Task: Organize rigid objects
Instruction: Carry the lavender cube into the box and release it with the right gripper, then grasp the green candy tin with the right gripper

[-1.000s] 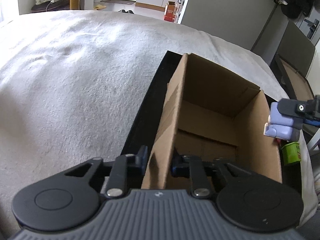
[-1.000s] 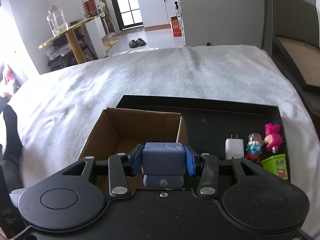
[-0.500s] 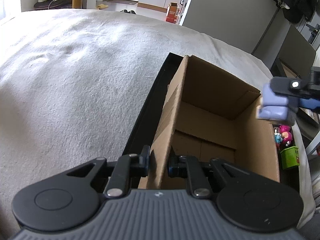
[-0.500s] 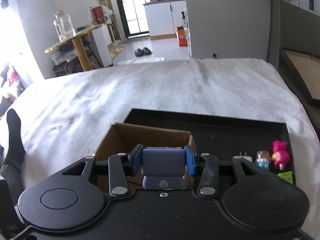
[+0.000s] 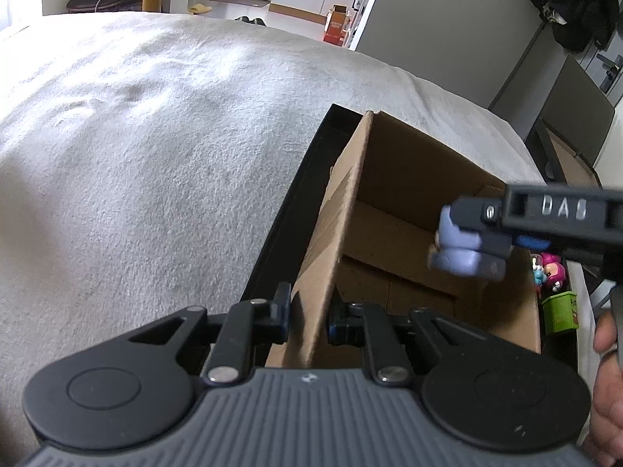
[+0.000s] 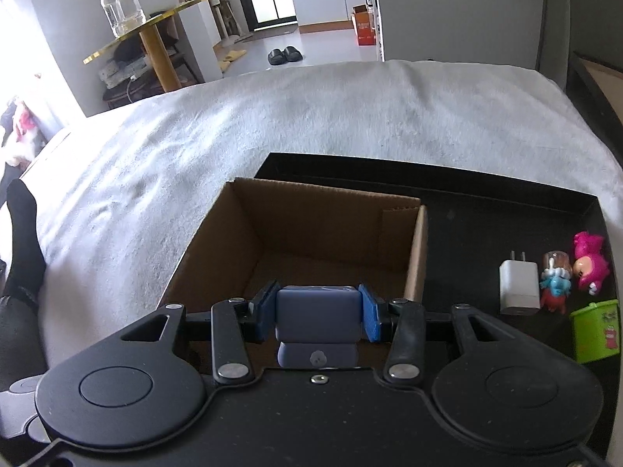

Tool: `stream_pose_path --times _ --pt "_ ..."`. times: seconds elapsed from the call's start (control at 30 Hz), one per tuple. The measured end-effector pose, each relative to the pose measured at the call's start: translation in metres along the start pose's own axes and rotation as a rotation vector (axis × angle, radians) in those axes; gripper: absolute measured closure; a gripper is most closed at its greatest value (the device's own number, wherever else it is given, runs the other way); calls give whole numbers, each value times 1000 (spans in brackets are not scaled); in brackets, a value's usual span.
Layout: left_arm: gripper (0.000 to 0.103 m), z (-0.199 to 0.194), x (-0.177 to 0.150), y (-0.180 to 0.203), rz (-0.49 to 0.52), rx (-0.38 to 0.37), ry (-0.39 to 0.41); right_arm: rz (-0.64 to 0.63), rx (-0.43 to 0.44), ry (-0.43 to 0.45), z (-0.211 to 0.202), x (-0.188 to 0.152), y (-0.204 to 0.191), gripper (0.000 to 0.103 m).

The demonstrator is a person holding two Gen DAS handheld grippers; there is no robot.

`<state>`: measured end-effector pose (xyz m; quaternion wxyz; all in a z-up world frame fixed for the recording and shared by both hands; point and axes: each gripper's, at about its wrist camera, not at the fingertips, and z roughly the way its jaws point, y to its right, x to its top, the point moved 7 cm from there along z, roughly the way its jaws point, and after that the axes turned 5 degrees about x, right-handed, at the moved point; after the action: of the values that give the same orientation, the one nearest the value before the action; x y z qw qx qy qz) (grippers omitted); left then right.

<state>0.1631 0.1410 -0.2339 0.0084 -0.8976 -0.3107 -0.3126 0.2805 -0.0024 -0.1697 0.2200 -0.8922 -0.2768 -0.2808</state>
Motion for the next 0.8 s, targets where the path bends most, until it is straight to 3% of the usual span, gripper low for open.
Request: stream_pose_path --times 0.23,0.53,0.73,0.8 --pt "86 1 1 3 9 7 3 -12 13 49 -14 12 0 58" --pt "86 2 2 8 49 47 -2 42 2 73 -46 9 30 58" --pt "79 -1 2 15 94 79 -9 92 -27 98 -64 3 59 58" --pt "71 -4 3 17 105 87 -5 109 -33 101 -68 0 68 58"
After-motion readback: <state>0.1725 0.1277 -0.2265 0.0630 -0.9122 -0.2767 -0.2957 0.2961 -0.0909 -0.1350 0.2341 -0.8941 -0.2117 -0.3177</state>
